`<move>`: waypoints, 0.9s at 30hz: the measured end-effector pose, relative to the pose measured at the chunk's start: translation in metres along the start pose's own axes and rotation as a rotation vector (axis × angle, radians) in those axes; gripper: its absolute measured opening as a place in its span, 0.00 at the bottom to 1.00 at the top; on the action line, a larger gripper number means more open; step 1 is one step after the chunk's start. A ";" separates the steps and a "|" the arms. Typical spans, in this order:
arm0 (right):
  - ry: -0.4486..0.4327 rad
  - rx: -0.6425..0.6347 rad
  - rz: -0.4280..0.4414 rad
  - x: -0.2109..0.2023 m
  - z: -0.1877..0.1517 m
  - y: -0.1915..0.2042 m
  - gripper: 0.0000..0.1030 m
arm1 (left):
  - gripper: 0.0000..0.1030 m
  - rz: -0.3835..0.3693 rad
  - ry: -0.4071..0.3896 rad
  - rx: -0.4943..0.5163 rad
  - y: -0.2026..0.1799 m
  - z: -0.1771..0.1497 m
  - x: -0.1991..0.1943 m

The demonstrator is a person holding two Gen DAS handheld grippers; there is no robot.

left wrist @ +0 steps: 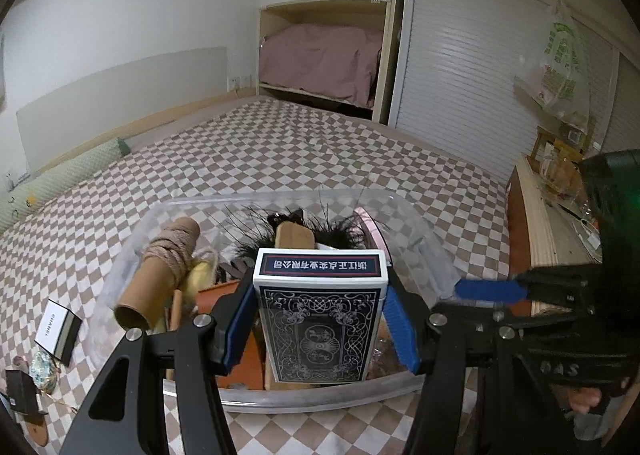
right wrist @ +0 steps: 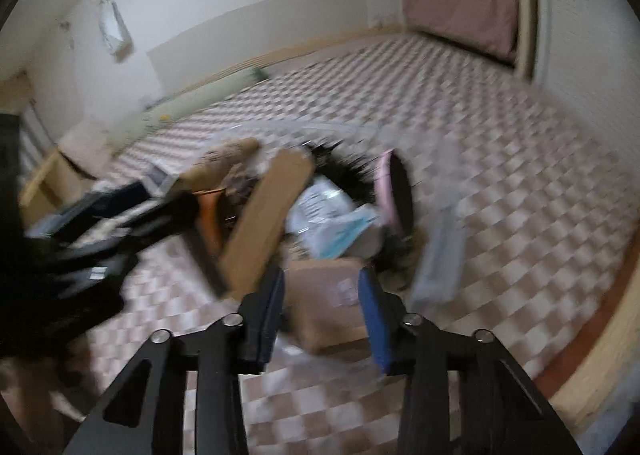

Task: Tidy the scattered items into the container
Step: 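Lower the wooden pad into the container with the right tool while the left tool holds the card box, then lower the black card box into the container and open the left tool while the right tool withdraws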

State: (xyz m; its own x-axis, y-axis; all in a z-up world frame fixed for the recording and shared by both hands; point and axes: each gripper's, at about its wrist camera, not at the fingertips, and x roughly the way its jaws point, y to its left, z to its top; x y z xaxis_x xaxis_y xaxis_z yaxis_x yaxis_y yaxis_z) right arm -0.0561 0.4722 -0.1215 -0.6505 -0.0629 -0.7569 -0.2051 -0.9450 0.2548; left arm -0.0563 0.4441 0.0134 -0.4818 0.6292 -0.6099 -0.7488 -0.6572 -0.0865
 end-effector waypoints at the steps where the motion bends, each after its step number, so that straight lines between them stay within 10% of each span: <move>1: 0.017 0.001 0.019 -0.004 -0.003 -0.005 0.31 | 0.57 0.000 0.007 -0.002 0.000 0.000 0.001; 10: 0.168 0.046 0.024 0.001 -0.015 -0.031 0.29 | 0.57 0.011 0.054 -0.026 0.010 -0.003 0.013; 27: 0.035 0.073 -0.080 -0.041 0.000 -0.042 0.29 | 0.58 -0.066 0.159 -0.077 -0.004 -0.013 0.037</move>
State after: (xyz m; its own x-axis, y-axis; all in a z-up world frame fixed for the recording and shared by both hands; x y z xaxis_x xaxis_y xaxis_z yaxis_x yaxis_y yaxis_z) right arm -0.0211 0.5146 -0.1015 -0.6039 -0.0010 -0.7970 -0.3088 -0.9216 0.2352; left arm -0.0657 0.4646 -0.0193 -0.3504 0.6027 -0.7169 -0.7364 -0.6502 -0.1867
